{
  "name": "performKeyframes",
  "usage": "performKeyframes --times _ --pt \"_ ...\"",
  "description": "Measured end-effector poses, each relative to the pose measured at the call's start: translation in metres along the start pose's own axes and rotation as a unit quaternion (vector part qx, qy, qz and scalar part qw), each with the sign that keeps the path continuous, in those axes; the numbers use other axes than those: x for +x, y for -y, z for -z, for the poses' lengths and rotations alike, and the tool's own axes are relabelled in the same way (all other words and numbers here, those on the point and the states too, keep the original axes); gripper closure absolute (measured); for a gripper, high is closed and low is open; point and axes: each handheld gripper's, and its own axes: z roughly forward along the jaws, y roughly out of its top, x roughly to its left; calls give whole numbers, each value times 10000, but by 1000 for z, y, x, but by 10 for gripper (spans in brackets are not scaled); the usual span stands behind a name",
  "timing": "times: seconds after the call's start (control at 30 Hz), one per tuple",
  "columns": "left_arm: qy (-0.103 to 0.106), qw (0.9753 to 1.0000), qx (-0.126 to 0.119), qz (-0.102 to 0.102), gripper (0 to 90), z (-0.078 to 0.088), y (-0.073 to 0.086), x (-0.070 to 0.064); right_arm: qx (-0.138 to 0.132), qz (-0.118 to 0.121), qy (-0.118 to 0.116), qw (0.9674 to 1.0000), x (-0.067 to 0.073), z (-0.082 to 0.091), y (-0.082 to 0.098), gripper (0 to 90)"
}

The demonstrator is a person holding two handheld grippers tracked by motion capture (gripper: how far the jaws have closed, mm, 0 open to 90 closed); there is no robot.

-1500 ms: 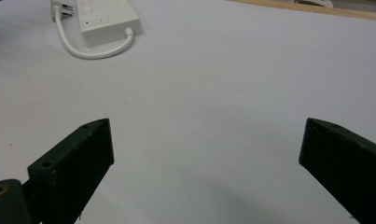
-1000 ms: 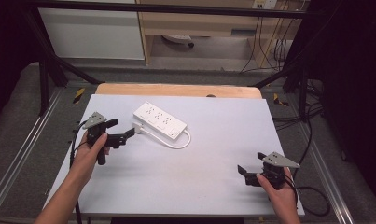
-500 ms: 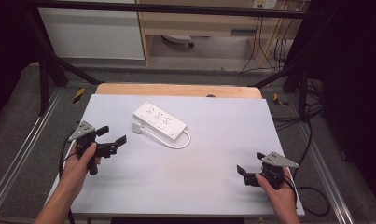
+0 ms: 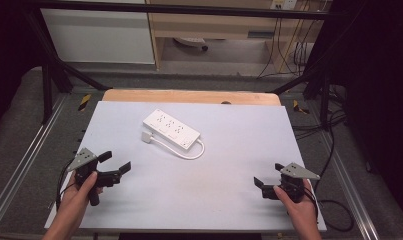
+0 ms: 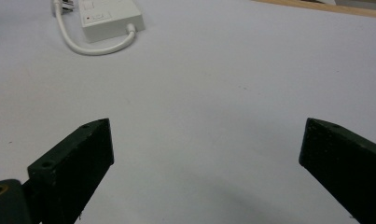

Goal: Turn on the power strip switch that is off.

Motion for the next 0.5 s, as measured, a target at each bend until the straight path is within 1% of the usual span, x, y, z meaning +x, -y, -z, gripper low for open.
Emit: performKeyframes --times 0.03,0.07,0.17,0.23,0.27,0.33,0.4,0.43,0.47,0.5 --pt "-1 10000 61 -40 83 1 3 -1 3 4 -3 10000 0 0 0 34" --pt "-39 9999 68 -81 83 1 6 -3 7 10 -1 10000 0 -1 0 34" --pt "-81 9993 308 -201 85 2 13 -9 28 13 13 10000 1 -1 0 34" --pt "-45 9991 368 -222 89 5 16 -12 28 -11 26 10000 0 0 0 33" --pt "-43 9989 384 -267 87 6 18 -13 42 -3 29 10000 0 0 1 31" --pt "-52 9986 409 -341 84 8 24 -14 71 -13 44 10000 -1 -2 2 29" --pt "-80 9980 494 -395 84 10 30 -11 137 -25 61 9999 -1 -4 3 25" --pt "-142 9977 520 -419 84 11 30 -8 215 -37 96 9997 -1 -6 4 24" --pt "-205 9981 490 -321 84 13 30 -5 310 -50 131 9994 -1 -9 5 23" --pt "-238 9983 486 -201 90 14 31 -3 610 -102 233 9978 -3 -16 9 20"
